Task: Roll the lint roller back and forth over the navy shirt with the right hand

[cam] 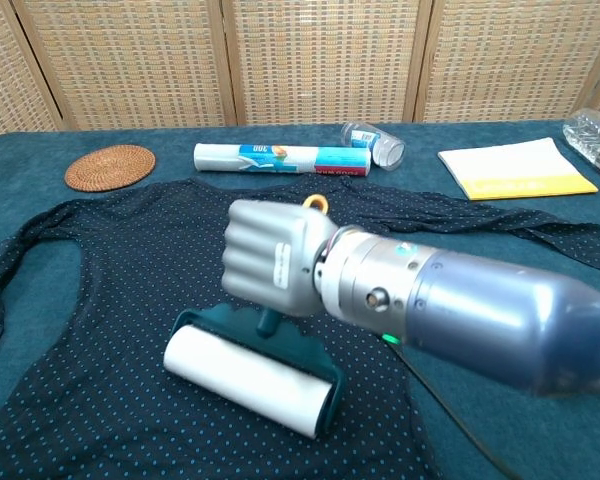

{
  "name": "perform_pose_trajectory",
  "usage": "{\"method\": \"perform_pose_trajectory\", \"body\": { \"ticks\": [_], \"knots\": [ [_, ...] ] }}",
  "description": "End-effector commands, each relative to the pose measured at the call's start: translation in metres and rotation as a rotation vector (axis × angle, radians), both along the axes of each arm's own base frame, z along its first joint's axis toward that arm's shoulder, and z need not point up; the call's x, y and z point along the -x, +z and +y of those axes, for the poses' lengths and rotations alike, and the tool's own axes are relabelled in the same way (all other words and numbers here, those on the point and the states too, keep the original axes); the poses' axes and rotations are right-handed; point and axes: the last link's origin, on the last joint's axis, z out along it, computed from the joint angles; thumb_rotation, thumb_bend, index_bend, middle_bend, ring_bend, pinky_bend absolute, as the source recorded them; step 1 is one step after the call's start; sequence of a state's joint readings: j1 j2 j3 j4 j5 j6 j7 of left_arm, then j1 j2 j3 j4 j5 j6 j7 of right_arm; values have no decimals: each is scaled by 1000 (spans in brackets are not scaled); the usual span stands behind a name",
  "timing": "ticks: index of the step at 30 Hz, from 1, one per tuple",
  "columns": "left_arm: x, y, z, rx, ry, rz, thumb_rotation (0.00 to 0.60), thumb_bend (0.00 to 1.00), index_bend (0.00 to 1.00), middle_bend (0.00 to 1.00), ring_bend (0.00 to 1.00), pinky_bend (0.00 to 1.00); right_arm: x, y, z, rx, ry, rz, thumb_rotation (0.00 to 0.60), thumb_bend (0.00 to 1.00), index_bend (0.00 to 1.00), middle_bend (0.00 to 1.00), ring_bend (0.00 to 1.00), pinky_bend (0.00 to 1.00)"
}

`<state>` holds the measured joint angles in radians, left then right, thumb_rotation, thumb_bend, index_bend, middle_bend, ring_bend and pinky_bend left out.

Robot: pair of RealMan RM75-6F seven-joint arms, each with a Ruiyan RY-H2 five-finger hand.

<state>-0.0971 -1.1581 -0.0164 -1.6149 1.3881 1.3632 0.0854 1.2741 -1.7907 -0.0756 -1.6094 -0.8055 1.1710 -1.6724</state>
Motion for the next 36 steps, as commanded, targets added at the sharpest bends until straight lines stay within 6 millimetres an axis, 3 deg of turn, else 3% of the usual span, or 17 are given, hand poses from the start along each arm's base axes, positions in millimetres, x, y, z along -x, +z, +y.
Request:
{"method": "perform_pose_trajectory", "body": {
  "ticks": [1, 6, 12, 17, 19, 20, 21, 24, 27, 32, 36],
  "knots": [
    [0, 0, 0, 0, 0, 1, 600, 0, 0, 0, 0, 0, 15, 11, -26, 59, -29, 3, 600, 724, 717, 1000, 1000, 1000],
    [0, -1, 0, 0, 0, 3, 600, 0, 0, 0, 0, 0, 45, 33, -66, 171, -117, 8, 600, 723, 714, 1000, 1000, 1000],
    [-1, -2, 1, 4, -1, 8, 600, 0, 0, 0, 0, 0, 81, 55, -99, 266, -213, 32, 600, 724, 708, 1000, 1000, 1000],
    [-2, -3, 1, 6, -2, 11, 600, 0, 0, 0, 0, 0, 92, 62, -108, 291, -250, 32, 600, 715, 633, 1000, 1000, 1000],
    [-3, -4, 1, 6, -3, 10, 600, 0, 0, 0, 0, 0, 94, 64, -109, 296, -261, 19, 600, 658, 477, 1000, 1000, 1000],
    [-3, -4, 0, 6, -4, 10, 600, 0, 0, 0, 0, 0, 94, 66, -109, 299, -269, 4, 600, 579, 348, 1000, 1000, 1000],
    [-4, -4, 0, 6, -5, 10, 600, 0, 0, 0, 0, 0, 92, 69, -109, 305, -277, -23, 600, 463, 220, 1000, 1000, 1000],
    [-4, -4, -1, 7, -7, 7, 600, 0, 0, 0, 0, 0, 90, 76, -106, 311, -286, -73, 600, 135, 19, 1000, 1000, 1000],
    [-4, -3, -1, 4, -8, 2, 600, 0, 0, 0, 0, 0, 89, 87, -103, 320, -292, -132, 600, 39, 0, 998, 1000, 1000],
    [-4, -2, -2, 6, -12, -8, 600, 0, 0, 0, 0, 0, 96, 114, -93, 343, -322, -223, 600, 38, 0, 994, 1000, 1000],
    [-6, -1, -4, 9, -27, -20, 600, 0, 0, 0, 0, 0, 114, 145, -79, 353, -362, -315, 600, 37, 0, 950, 1000, 1000]
  ]
}}
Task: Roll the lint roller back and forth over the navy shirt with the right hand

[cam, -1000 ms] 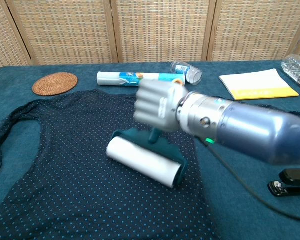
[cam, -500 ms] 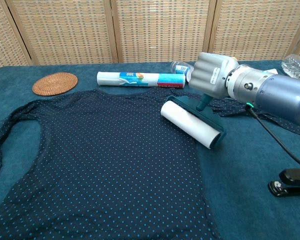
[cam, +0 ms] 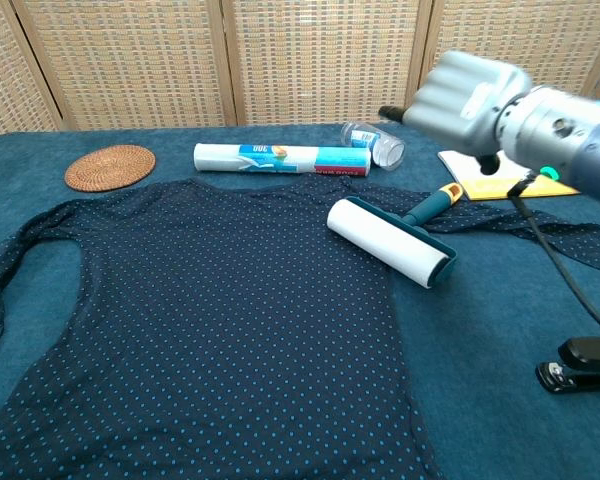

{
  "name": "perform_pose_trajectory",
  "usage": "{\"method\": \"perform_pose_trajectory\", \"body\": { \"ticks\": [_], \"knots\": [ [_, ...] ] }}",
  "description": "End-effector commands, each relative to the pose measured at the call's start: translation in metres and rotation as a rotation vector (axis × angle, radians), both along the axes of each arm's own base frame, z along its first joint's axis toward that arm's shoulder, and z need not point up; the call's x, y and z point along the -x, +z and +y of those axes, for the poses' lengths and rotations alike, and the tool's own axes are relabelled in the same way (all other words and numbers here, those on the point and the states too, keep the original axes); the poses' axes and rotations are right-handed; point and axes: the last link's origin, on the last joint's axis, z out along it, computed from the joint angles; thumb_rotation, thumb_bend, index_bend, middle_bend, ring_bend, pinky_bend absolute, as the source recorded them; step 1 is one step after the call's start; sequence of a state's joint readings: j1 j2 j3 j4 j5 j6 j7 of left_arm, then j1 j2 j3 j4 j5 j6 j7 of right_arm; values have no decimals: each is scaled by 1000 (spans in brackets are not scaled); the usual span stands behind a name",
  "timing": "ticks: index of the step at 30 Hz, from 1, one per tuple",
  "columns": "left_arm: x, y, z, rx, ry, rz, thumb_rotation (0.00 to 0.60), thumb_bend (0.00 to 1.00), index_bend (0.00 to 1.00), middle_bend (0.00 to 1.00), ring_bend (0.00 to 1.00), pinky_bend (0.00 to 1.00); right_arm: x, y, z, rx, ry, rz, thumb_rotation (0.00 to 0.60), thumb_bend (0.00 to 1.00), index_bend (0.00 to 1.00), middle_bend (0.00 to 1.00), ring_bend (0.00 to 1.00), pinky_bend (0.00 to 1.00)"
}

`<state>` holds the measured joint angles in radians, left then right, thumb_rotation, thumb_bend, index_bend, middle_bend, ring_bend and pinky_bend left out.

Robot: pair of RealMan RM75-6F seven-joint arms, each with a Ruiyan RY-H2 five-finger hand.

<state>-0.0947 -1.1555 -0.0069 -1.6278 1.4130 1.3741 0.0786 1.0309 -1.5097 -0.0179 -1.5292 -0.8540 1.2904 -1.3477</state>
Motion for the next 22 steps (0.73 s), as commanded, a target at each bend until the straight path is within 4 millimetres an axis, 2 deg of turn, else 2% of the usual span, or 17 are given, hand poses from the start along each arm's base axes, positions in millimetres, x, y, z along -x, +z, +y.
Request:
{"method": "perform_pose_trajectory", "body": {
  "ticks": [1, 2, 4, 7, 8, 9, 10, 12, 16, 18, 22],
  "knots": [
    [-2, 1, -2, 2, -12, -8, 600, 0, 0, 0, 0, 0, 19, 34, 15, 27, -20, -106, 600, 37, 0, 930, 997, 1000],
    [-2, 1, -3, 1, -19, -11, 600, 0, 0, 0, 0, 0, 27, 44, 21, 25, -21, -155, 600, 35, 0, 889, 974, 1000],
    [-4, 2, -4, -1, -34, -17, 600, 0, 0, 0, 0, 0, 41, 63, 31, 18, -13, -268, 600, 23, 0, 786, 875, 928],
    [-6, 3, -6, -7, -53, -26, 600, 0, 0, 0, 0, 0, 65, 84, 45, 14, -21, -421, 600, 1, 0, 445, 476, 478],
    [-7, 5, -7, -13, -60, -30, 600, 0, 0, 0, 0, 0, 76, 91, 51, 11, -27, -472, 600, 0, 0, 291, 297, 285],
    [-7, 5, -8, -17, -65, -34, 600, 0, 0, 0, 0, 0, 88, 97, 57, 17, -44, -517, 600, 0, 0, 158, 142, 134],
    [-8, 6, -9, -19, -69, -36, 600, 0, 0, 0, 0, 0, 95, 100, 61, 20, -54, -539, 600, 0, 0, 80, 64, 58],
    [-9, 6, -11, -24, -80, -38, 600, 0, 0, 0, 0, 0, 114, 104, 74, 18, -114, -615, 600, 0, 0, 4, 1, 1],
    [-14, 8, -16, -39, -110, -42, 600, 0, 0, 0, 0, 0, 144, 108, 99, -6, -204, -737, 600, 0, 0, 0, 0, 0],
    [-17, 11, -19, -57, -130, -47, 600, 0, 0, 0, 0, 0, 167, 111, 119, 9, -249, -794, 600, 0, 0, 0, 0, 0],
    [-17, 12, -21, -61, -134, -53, 600, 0, 0, 0, 0, 0, 180, 113, 128, 23, -258, -825, 600, 0, 0, 0, 0, 0]
  ]
}}
